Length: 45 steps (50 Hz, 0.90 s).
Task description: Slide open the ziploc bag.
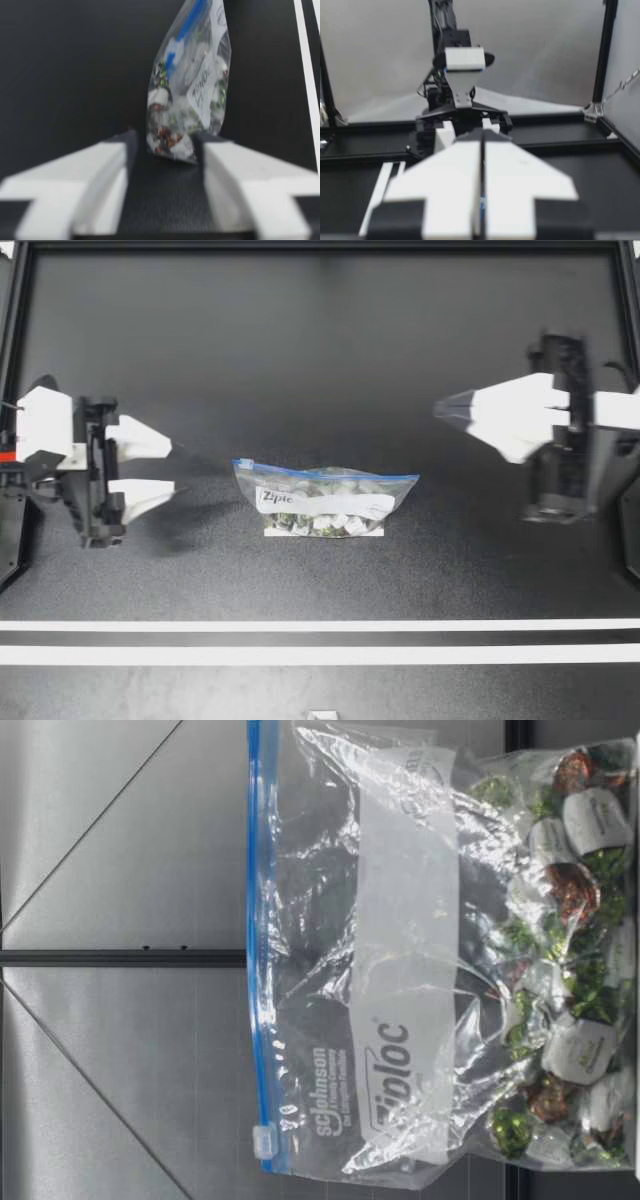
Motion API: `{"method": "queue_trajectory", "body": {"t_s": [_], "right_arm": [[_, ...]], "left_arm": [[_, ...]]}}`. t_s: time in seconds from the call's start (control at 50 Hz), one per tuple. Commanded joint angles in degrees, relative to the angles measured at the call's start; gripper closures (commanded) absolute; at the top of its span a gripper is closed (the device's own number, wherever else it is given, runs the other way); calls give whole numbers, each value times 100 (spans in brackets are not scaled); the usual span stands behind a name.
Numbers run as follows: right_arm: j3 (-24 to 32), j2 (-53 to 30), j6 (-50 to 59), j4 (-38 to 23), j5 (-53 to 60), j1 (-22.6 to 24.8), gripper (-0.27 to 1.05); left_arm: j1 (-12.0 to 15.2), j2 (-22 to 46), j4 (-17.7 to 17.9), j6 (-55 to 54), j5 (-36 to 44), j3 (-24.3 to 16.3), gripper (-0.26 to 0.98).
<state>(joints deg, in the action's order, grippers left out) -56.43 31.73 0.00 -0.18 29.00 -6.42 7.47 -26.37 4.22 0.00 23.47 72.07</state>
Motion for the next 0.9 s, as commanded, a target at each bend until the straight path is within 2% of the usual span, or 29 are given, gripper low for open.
{"method": "queue_trajectory", "body": {"t_s": [0.0,0.12,0.22,0.38,0.64,0.78,0.88], "right_arm": [[413,-466,0,9,44,-105,82],[826,-1099,-26,0,-9,-114,69],[1266,-1652,-53,0,-149,-105,53],[1951,-2373,-62,-53,-580,-114,34],[2830,-3199,-70,-255,-1397,-114,33],[3094,-3498,-62,-290,-1687,-105,33],[3199,-3639,-62,-290,-1863,-79,33]], "left_arm": [[9,229,9,-18,264,-237,23],[9,571,9,-26,694,-290,27],[9,861,9,-88,1020,-334,27],[9,1195,0,-149,1160,-492,28],[9,1503,0,-149,1204,-659,32],[9,1512,0,-141,1204,-659,46],[9,1503,0,-123,1336,-659,63]]}}
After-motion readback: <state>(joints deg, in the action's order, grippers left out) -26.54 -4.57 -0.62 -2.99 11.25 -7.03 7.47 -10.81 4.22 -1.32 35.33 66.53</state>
